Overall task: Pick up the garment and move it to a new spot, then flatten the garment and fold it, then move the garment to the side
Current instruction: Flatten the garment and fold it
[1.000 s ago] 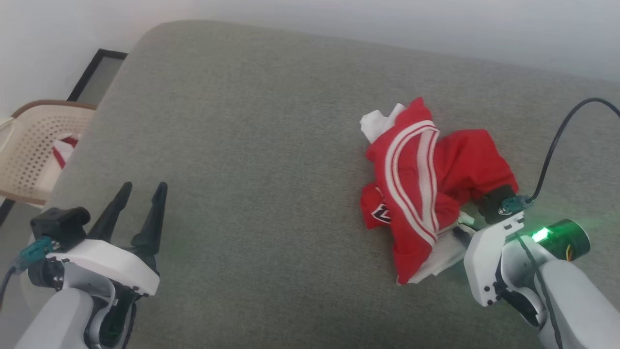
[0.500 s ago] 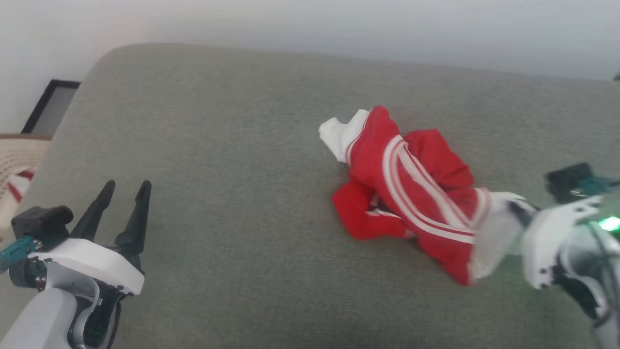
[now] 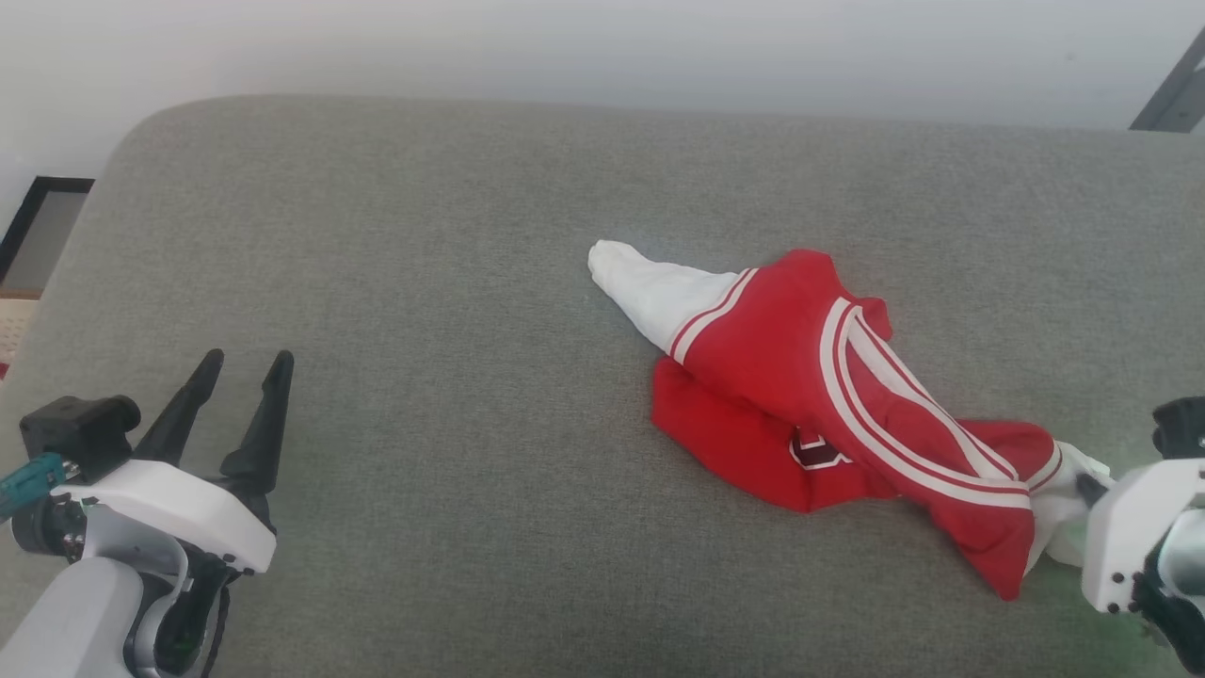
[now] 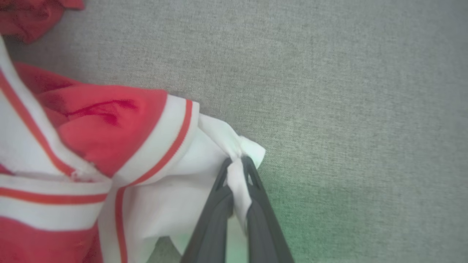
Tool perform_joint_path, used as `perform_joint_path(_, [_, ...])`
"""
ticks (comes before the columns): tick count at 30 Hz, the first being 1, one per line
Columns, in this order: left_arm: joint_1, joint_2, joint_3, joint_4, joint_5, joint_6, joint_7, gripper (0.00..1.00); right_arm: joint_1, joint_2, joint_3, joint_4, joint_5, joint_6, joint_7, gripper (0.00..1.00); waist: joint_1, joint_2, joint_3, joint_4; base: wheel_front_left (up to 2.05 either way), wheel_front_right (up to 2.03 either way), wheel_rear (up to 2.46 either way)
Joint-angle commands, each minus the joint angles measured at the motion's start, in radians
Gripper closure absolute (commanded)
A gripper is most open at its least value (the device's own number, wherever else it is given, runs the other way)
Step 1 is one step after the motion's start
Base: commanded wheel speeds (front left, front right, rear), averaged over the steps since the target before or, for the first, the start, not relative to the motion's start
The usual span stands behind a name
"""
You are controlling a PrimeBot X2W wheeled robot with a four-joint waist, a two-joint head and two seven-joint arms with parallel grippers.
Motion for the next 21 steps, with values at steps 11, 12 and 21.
perform_joint_path(11, [-0.062,0.037,-0.041,-0.027,0.002,-0.03,0.09,0.0,-0.105,-0.001,0.063,0.093,0.031,-0.001,-0.074,0.0,0.0,0.0,-0.022,-0.056,0.0,0.0,0.0])
perform_joint_path(12, [-0.071,0.043,-0.046,-0.033,0.002,-0.032,0.105,0.0,-0.111,-0.002,0.064,0.081,0.036,-0.001,-0.088,0.0,0.0,0.0,-0.026,-0.066,0.0,0.0,0.0])
perform_joint_path(21, [-0.196,0.093,-0.105,-0.067,-0.007,-0.06,0.288,0.0,-0.1,0.056,0.061,-0.04,-0.016,-0.001,-0.304,0.0,0.0,0.0,-0.036,-0.2,0.0,0.0,0.0])
